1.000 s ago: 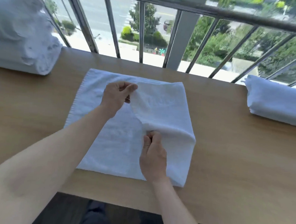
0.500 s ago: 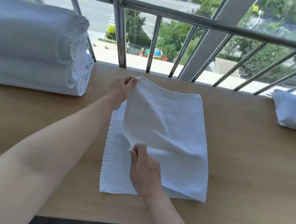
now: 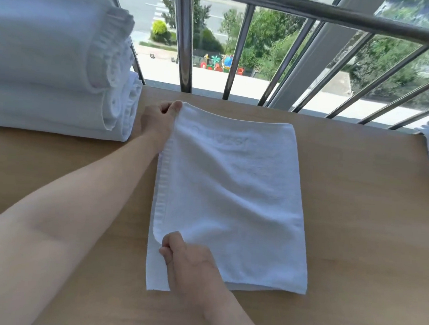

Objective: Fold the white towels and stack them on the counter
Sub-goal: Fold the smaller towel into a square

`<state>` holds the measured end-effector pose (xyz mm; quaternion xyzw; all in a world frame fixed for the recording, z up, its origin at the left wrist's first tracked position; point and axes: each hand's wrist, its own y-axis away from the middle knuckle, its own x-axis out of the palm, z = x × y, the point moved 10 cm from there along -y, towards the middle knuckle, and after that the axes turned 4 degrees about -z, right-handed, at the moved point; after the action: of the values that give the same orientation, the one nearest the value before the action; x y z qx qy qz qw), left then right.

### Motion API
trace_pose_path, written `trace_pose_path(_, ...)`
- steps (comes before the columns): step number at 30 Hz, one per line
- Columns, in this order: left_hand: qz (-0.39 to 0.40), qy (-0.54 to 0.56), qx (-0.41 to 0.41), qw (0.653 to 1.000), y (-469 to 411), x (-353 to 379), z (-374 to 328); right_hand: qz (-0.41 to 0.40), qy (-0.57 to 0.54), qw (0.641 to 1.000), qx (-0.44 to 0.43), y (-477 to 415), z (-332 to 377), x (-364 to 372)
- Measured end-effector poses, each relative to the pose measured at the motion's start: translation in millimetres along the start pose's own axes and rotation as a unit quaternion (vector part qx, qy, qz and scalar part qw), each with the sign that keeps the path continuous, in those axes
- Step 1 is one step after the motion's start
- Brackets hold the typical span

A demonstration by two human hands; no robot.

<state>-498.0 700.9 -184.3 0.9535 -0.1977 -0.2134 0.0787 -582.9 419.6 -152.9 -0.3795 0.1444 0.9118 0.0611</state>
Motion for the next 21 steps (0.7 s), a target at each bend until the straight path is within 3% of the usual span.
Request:
trace_pose_path(4, -0.018, -0.032, -0.022, 0.999, -8.1, -8.4, 30.7, 0.054, -0.001, 0.998, 0.028, -9.0, -10.3, 25.4)
trace_pose_path(13, -0.031, -0.184, 0.094, 0.978, -8.4, -13.0, 16.3, 0.083, 0.066, 0.993, -0.043, -12.4, 0.4, 45.8)
trace_pose_path(21, -0.032, -0.064, 0.043, 0.997, 22.5, -35.4, 33.8, 0.071, 0.076, 0.994, -0.035, -8.7, 5.2, 48.2)
